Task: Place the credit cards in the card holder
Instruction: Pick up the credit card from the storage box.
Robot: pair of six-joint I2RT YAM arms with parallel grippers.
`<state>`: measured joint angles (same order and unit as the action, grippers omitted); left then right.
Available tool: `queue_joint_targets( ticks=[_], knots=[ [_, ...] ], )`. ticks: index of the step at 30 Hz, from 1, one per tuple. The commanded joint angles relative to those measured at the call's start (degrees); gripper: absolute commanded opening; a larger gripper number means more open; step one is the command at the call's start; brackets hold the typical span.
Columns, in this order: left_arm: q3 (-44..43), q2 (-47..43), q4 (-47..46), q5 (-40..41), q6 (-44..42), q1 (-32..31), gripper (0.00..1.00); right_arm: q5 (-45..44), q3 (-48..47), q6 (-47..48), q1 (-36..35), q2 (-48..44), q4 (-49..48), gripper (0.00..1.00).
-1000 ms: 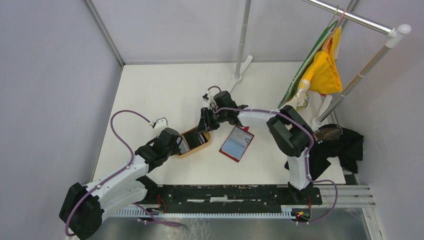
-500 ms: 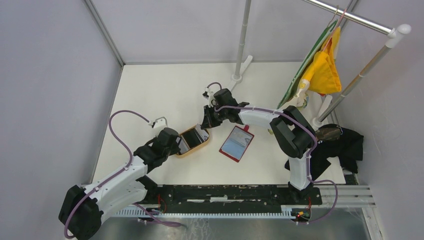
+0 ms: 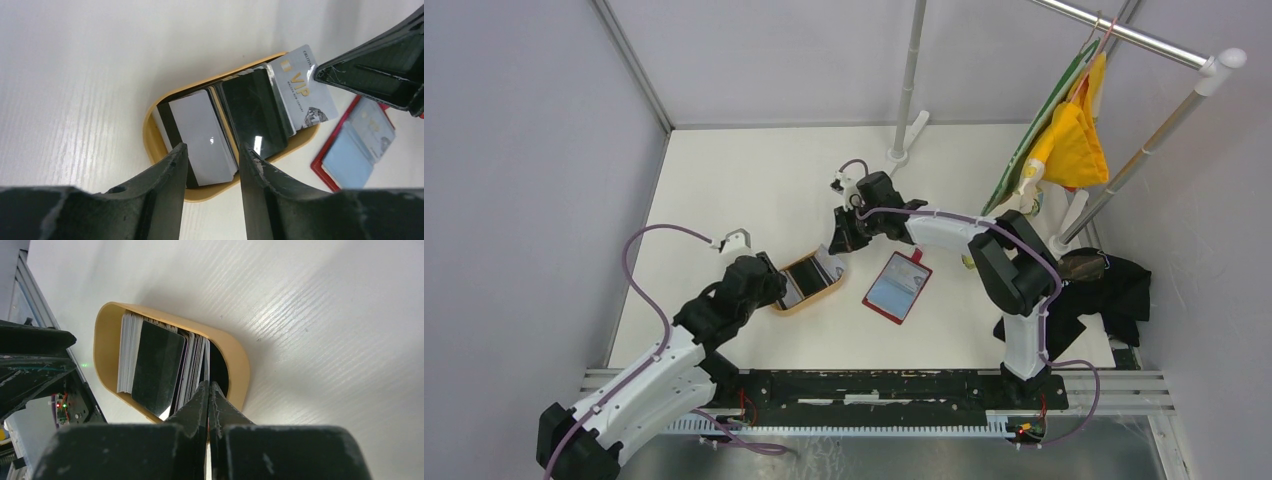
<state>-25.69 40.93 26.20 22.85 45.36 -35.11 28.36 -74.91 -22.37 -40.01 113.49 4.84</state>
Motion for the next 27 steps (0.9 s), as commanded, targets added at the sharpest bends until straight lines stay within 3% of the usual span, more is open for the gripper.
queue_joint_targets(
  ticks=[1,12,20,27],
  knots=[
    [-1.31,-2.63,-4.45,-4.66,-1.63,-0.04,0.53,3.6,0.14,0.11,2.15,-4.97,-4.41,0.0],
    [1.0,-1.46,-20.97,-18.0,-1.77,0.06,0.85,10.56,4.69,-6.08,4.81,-10.28,-11.51,0.0],
    [1.87,1.27,-33.84,-26.06,-1.91,2.6,0.93,17.83,8.77,-16.74,7.8,-14.69,-20.16,0.0],
    [1.56,3.63,-38.9,-34.07,0.76,7.82,0.98,22.28,11.32,-24.78,9.17,-19.09,-27.26,0.0]
  ],
)
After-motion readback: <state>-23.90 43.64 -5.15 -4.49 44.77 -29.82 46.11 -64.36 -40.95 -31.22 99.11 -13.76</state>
